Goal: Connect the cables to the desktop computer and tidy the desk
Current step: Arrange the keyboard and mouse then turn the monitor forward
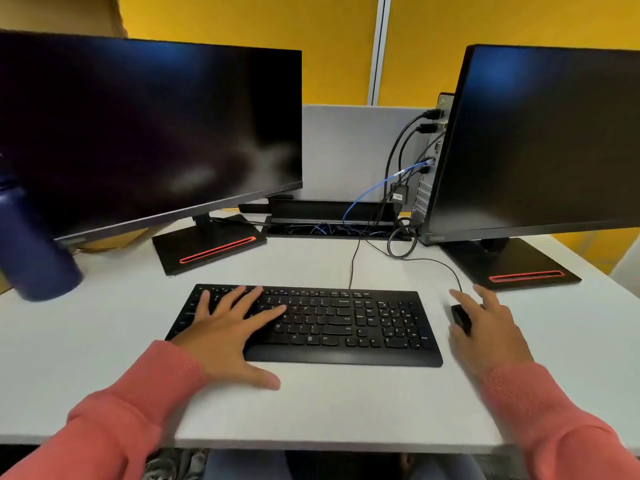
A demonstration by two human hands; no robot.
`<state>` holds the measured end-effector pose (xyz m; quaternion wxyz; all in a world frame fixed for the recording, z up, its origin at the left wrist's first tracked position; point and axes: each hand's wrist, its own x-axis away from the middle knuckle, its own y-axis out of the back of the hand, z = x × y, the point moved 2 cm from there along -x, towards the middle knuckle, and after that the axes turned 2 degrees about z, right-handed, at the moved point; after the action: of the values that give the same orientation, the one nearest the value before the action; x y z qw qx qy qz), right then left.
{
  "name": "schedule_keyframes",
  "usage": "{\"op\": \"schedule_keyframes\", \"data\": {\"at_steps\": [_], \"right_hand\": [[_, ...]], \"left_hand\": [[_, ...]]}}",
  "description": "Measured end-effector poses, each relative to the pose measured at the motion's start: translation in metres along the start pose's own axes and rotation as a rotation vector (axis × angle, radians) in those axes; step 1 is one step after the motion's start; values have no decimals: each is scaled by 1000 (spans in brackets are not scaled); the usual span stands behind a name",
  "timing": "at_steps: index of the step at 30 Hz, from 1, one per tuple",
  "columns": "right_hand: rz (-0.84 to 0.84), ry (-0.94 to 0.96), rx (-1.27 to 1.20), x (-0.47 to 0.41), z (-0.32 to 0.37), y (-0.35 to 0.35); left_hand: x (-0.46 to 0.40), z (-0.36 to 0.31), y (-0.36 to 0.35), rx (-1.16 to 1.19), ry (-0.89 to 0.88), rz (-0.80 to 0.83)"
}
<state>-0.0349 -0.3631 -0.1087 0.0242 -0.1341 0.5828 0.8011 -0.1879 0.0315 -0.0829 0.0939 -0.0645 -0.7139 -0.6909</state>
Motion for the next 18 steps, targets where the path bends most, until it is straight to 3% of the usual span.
{"op": "schedule_keyframes", "data": {"at_steps": [4, 8, 18], "right_hand": [[-80, -13, -11, 6, -5, -7], [-91, -11, 28, 5, -3, -5], [-99, -23, 70, 1, 3, -3]], "left_hand": [[17, 37, -2, 86, 239, -104], [14, 34, -8, 197, 203, -219], [8, 29, -14, 224, 185, -306]]}}
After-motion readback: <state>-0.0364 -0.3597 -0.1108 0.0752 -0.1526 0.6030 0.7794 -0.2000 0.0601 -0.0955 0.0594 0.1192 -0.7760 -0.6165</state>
